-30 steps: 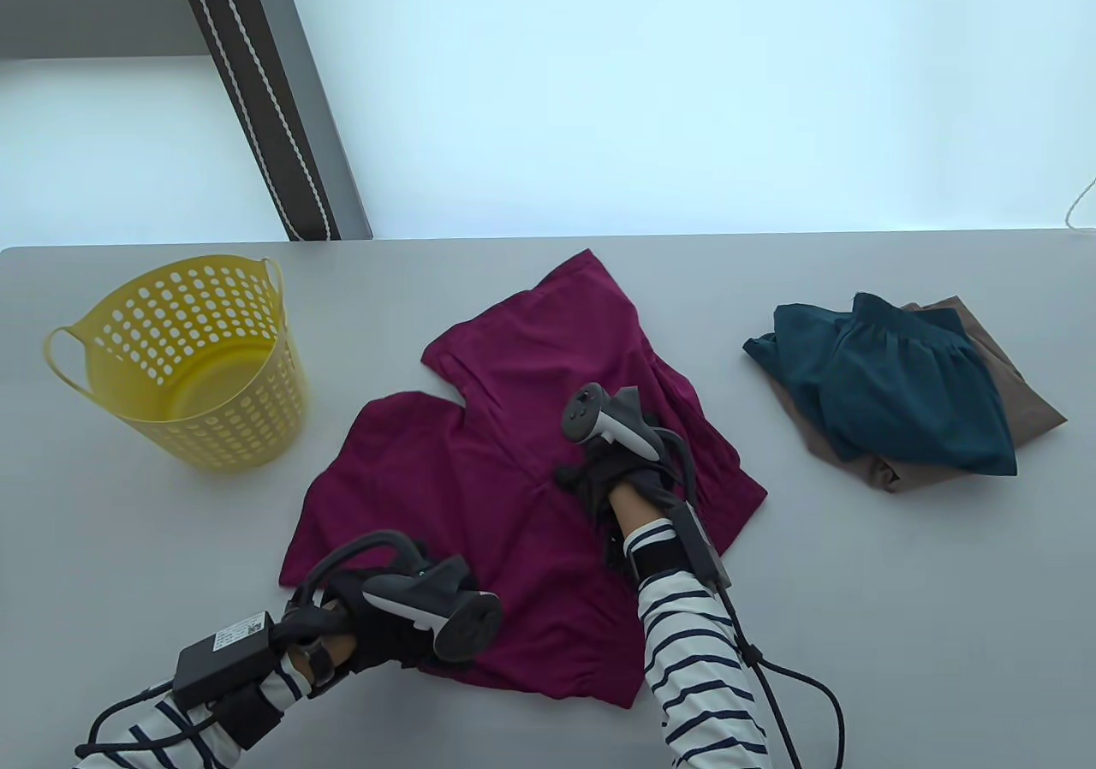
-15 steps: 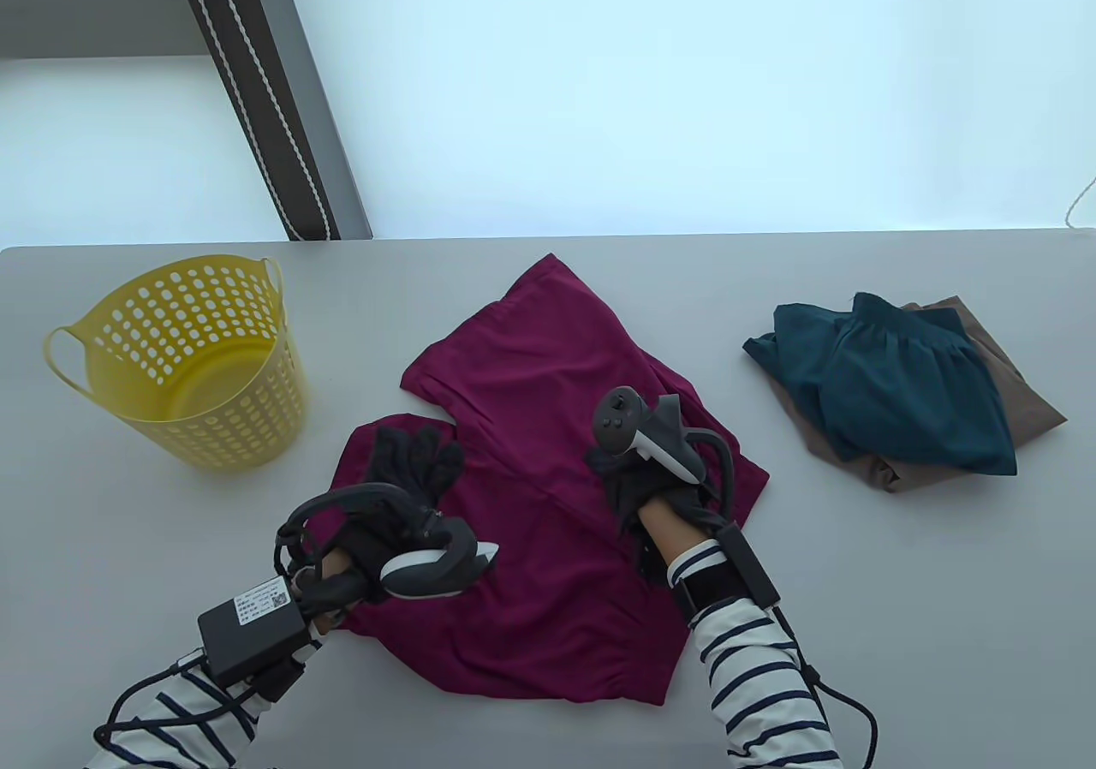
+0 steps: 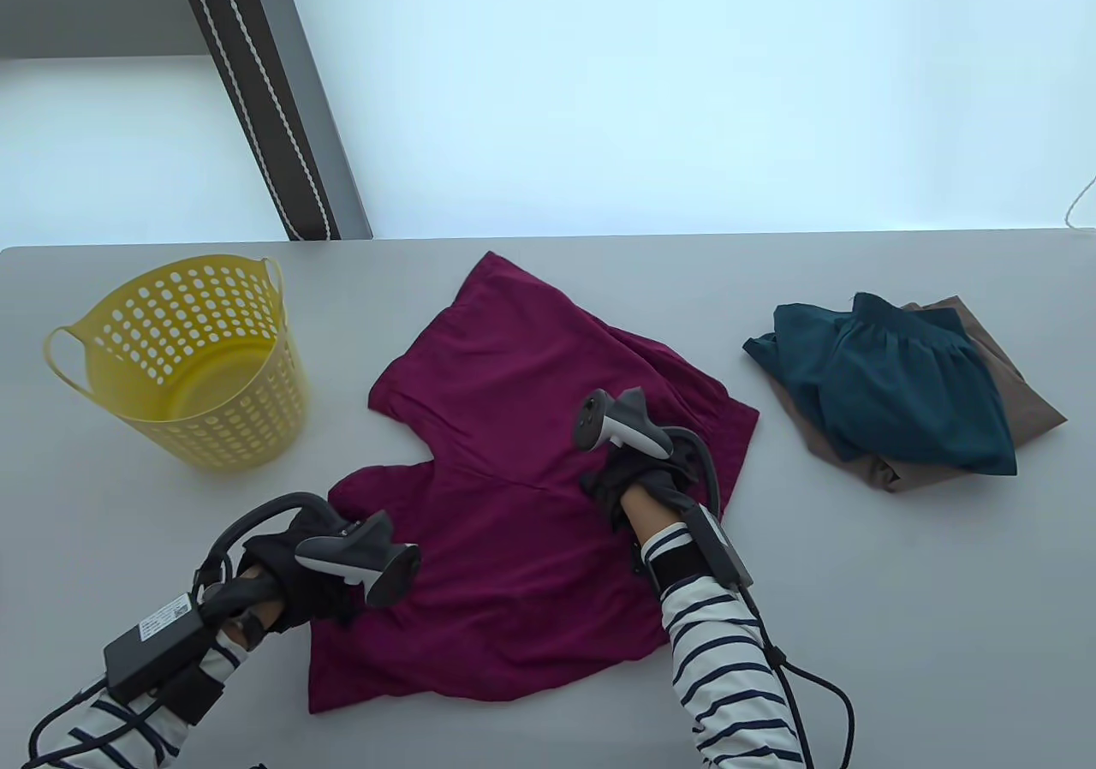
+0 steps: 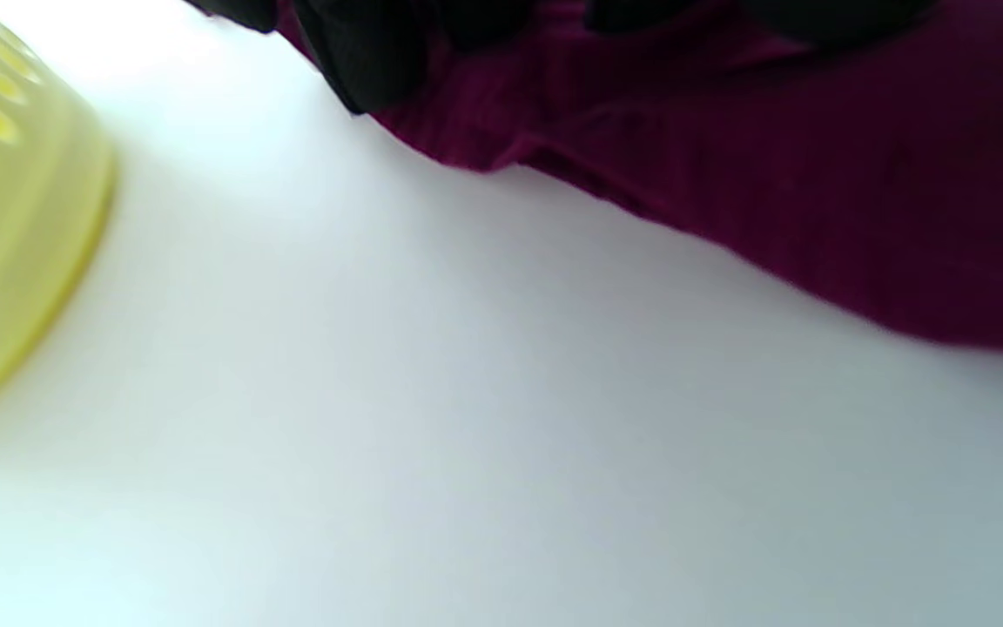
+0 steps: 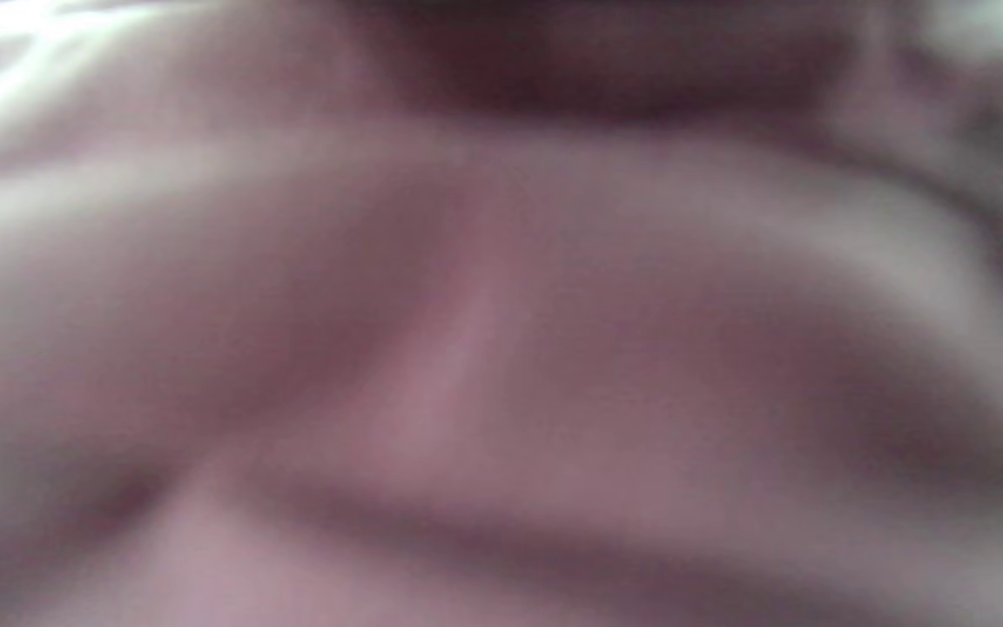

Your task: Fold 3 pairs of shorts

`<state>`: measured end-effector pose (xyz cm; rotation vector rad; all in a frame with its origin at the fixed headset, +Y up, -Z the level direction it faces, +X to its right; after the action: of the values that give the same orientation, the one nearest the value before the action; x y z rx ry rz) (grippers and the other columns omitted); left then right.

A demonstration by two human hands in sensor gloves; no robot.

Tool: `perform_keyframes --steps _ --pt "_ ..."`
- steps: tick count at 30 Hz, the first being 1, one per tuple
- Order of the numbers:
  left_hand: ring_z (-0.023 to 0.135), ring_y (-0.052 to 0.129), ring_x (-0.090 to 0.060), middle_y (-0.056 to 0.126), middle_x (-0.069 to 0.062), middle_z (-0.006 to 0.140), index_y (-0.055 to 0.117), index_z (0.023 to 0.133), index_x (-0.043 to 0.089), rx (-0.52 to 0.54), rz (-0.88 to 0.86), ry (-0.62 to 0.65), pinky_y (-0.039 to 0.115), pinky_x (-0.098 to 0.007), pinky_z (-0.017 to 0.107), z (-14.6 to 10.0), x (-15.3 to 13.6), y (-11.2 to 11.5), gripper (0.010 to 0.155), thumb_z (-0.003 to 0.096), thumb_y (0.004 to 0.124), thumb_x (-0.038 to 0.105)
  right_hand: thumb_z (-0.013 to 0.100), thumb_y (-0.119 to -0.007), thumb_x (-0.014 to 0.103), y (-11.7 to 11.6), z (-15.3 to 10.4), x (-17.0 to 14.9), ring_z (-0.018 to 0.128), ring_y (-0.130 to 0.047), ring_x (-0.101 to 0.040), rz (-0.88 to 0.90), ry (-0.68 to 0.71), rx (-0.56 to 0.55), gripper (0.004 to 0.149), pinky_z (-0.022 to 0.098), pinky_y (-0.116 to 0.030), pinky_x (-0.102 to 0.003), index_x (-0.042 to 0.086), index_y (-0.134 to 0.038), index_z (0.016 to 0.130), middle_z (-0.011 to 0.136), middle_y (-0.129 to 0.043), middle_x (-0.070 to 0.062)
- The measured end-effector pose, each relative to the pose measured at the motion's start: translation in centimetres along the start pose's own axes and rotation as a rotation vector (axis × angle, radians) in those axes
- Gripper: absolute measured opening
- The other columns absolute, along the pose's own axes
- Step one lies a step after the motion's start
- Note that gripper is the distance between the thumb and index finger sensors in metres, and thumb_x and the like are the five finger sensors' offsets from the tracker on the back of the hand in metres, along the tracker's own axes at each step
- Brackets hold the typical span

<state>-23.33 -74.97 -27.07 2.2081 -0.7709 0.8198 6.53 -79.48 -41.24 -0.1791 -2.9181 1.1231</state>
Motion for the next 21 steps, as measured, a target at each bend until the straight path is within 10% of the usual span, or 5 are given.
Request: perform_keyframes --steps 3,8,14,21 --pt "0.110 0.053 -0.046 0.026 -0.012 0.120 0.036 0.098 0.039 0.041 -0.068 0.028 0.047 -0.065 0.077 -0.6 0.4 1.5 0.070 0.0367 0.060 0.063 0.048 -0.048 0.053 -0.2 0.6 -1.1 0.078 0.016 -0.053 0.103 0.043 -0.023 0.076 0.057 -0.002 -0.059 0.029 0.007 0.096 0.088 0.020 -0.027" --pt "0.109 0.049 -0.045 0.024 -0.011 0.119 0.034 0.096 0.041 0.077 -0.097 0.017 0.047 -0.064 0.077 -0.5 0.3 2.1 0.069 0.0364 0.060 0.063 0.048 -0.045 0.056 0.0 -0.3 -1.1 0.080 0.009 -0.056 0.013 0.042 -0.098 0.086 0.059 -0.011 -0.061 0.019 0.019 0.091 0.088 0.019 -0.028" --pt "0.109 0.048 -0.045 0.023 -0.012 0.119 0.031 0.097 0.040 0.107 -0.086 0.026 0.047 -0.064 0.077 -0.6 0.3 2.6 0.070 0.0365 0.059 0.063 0.048 -0.047 0.055 1.0 -7.7 -1.8 0.081 0.002 -0.058 -0.161 0.246 -0.372 0.090 0.059 -0.017 -0.063 0.009 0.019 0.091 0.091 0.013 -0.031" --pt "0.108 0.048 -0.048 0.022 -0.014 0.119 0.031 0.098 0.038 0.119 -0.077 0.052 0.047 -0.065 0.077 -0.5 0.3 2.8 0.072 0.0368 0.059 0.064 0.050 -0.055 0.045 -5.2 -13.5 -4.2 0.085 -0.031 -0.059 -0.382 0.318 -0.104 0.080 0.059 -0.039 -0.061 -0.003 -0.018 0.102 0.099 -0.023 -0.034"
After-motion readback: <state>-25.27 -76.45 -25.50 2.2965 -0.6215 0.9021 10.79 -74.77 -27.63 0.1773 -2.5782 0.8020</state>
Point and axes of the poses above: the tracker on the back of each hand, its own x axis roughly to the thumb side, its own z axis roughly from the wrist to the fingertips, y = z × x, the point moved 1 cm from there along z, roughly from the wrist to the fingertips
